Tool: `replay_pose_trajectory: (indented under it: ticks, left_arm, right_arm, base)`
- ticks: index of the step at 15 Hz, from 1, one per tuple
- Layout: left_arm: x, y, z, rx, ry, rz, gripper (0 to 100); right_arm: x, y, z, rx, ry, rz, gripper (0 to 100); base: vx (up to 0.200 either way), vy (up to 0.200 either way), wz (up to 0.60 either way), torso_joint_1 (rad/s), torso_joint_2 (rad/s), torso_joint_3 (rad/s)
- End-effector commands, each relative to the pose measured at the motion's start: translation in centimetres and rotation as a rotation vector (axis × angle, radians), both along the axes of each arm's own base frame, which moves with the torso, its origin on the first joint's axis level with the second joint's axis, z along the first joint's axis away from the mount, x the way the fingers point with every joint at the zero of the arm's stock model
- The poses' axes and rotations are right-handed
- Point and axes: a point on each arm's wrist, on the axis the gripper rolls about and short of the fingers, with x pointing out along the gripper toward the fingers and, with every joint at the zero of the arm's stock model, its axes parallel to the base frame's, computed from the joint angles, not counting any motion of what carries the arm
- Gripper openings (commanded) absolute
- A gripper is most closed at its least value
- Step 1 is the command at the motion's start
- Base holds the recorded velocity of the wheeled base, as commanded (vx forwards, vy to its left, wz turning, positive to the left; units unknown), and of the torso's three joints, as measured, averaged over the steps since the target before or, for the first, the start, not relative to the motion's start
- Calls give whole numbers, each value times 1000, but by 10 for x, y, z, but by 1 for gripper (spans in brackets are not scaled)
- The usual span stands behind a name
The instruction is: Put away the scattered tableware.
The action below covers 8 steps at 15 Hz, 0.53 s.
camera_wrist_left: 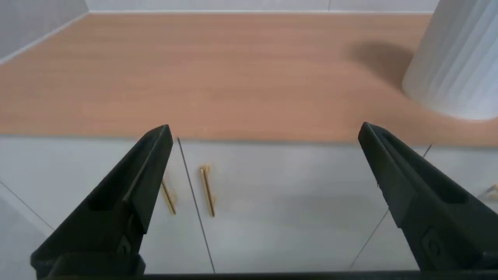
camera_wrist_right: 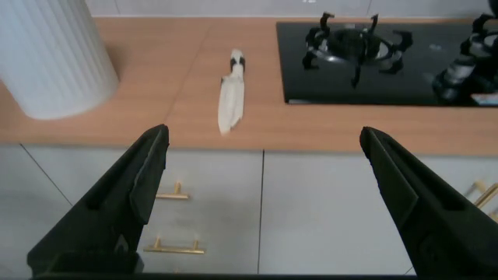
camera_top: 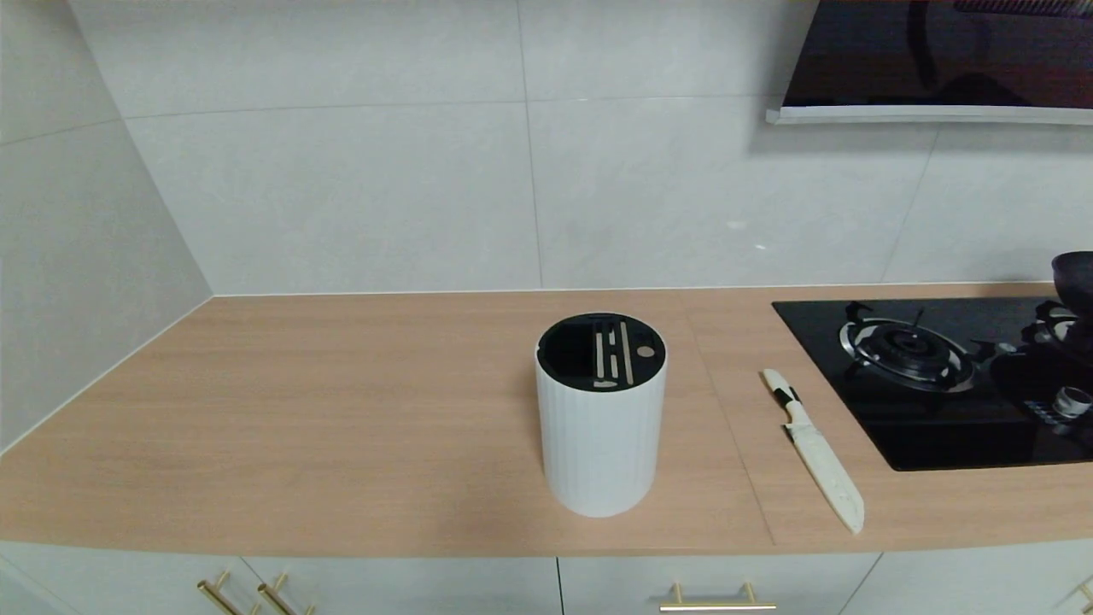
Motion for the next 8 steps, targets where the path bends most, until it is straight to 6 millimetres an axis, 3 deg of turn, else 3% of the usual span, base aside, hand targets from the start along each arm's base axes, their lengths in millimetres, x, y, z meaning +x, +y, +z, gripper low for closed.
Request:
replay_pose_trajectory:
  ticks: [1, 8]
  left_arm:
    - [0, 0, 0, -1, -1, 0, 100]
    - [0, 0, 0, -1, -1, 0, 100]
  right_arm:
    - [0, 0, 0, 0, 1, 2, 100]
    - [0, 0, 0, 0, 1, 0, 100]
  base:
    - [0, 0, 0, 276, -618, -339]
    - [0, 0, 0, 207, -428, -221]
